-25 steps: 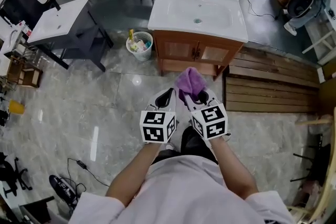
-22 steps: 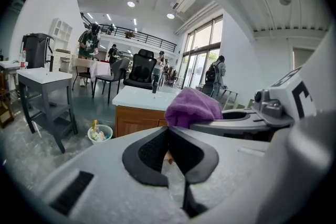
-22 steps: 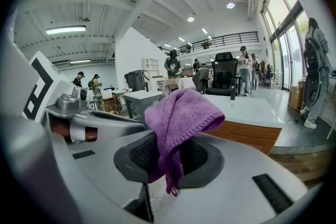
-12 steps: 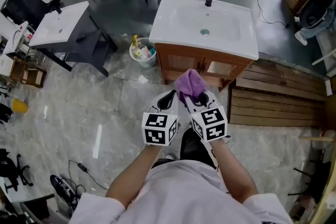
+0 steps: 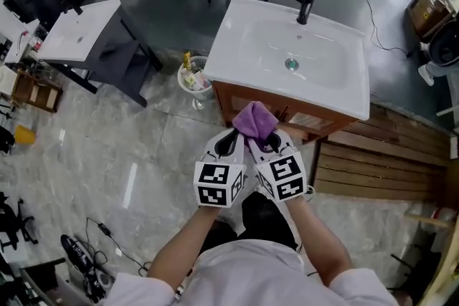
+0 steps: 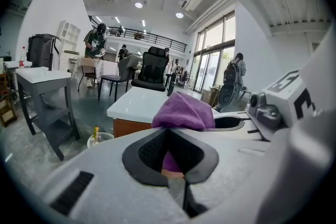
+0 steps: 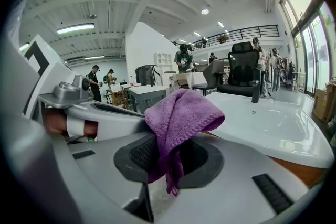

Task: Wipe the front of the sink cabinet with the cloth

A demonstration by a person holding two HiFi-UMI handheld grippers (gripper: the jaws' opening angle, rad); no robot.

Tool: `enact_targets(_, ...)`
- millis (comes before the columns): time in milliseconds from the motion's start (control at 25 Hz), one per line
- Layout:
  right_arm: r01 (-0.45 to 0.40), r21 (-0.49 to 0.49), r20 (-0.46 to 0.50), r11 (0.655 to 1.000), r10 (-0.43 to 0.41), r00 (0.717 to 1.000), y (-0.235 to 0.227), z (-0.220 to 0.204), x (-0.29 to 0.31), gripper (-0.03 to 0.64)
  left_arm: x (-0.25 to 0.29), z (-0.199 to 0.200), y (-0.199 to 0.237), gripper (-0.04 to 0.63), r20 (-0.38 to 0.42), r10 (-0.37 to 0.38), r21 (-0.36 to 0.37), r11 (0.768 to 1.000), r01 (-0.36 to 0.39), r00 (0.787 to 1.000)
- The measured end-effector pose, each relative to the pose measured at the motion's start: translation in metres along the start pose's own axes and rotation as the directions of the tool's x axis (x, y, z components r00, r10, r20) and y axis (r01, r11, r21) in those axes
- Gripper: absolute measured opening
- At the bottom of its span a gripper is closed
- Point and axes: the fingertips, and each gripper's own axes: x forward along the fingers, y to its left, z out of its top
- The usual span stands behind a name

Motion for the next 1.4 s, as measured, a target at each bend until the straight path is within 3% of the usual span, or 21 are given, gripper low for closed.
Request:
enact_targets(320,0.0,-0.103,0.052,0.995,0.006,0.999,0.003,-0.015,0.074,0.077,0.028,-0.047,0.062,0.003,0.032,-0.009,0.005,1.0,0.009,0.999)
enact_targets(760,0.019,-0.16,0.169,0.987,0.008,0.986,-0.008,-0.091,0.189,0.077,0.099,-0.127,0.147,0.003,0.121,-0.006,0.026,1.0,0.003,0.993)
enact_targets(1200,0.059,-0.256,0.313,0.965,0.025,0.949,-0.011,-0.124,0.245,0.077,0.139,-0.177,0.183,0.003,0.232,-0.035,0.06,0.998,0.022,0.972)
enact_targets(1400,0.076,-0.245,0.364,0.967,0.019,0.931,-0.013,-0.132,0.26,0.077,0.146,-0.187,0.19,0.003,0.252,-0.045,0.084,0.996,0.024,0.967)
